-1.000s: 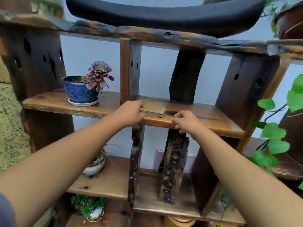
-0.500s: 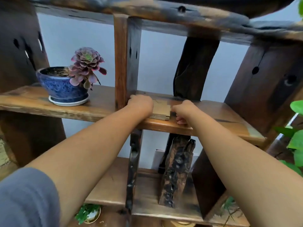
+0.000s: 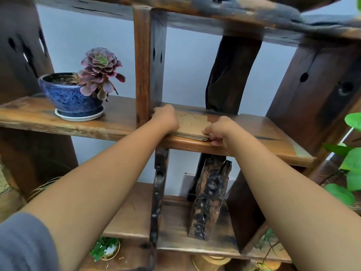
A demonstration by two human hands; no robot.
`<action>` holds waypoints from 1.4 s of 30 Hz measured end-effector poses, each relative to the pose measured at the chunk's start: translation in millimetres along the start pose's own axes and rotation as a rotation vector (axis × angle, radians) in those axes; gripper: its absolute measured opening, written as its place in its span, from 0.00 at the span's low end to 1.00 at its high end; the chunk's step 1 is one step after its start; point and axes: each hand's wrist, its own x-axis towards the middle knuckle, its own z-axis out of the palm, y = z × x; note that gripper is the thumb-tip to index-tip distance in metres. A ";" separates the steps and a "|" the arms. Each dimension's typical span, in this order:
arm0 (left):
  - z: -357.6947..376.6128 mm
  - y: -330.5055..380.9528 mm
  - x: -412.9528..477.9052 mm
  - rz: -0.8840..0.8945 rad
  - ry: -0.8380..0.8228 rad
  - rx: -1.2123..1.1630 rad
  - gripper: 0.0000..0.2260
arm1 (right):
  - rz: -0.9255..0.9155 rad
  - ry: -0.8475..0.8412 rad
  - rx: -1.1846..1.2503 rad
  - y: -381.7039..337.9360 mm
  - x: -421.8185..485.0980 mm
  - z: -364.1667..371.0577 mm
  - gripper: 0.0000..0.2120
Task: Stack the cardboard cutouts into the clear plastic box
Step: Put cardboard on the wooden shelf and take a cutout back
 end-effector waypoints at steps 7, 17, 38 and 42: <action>-3.9 -4.1 -27.1 -0.002 -0.030 -0.268 0.24 | 0.076 0.015 0.247 12.7 -30.3 -4.1 0.17; 32.7 -29.8 -110.1 0.102 -0.155 -0.842 0.34 | -0.056 0.160 0.497 68.7 -144.6 -15.7 0.06; 136.9 -19.5 -463.6 0.481 -0.837 -0.734 0.24 | 0.224 0.652 0.346 330.1 -529.2 -18.2 0.15; 149.8 6.3 -541.0 0.608 -0.979 -0.651 0.29 | 0.238 0.752 0.324 370.4 -616.7 -29.2 0.26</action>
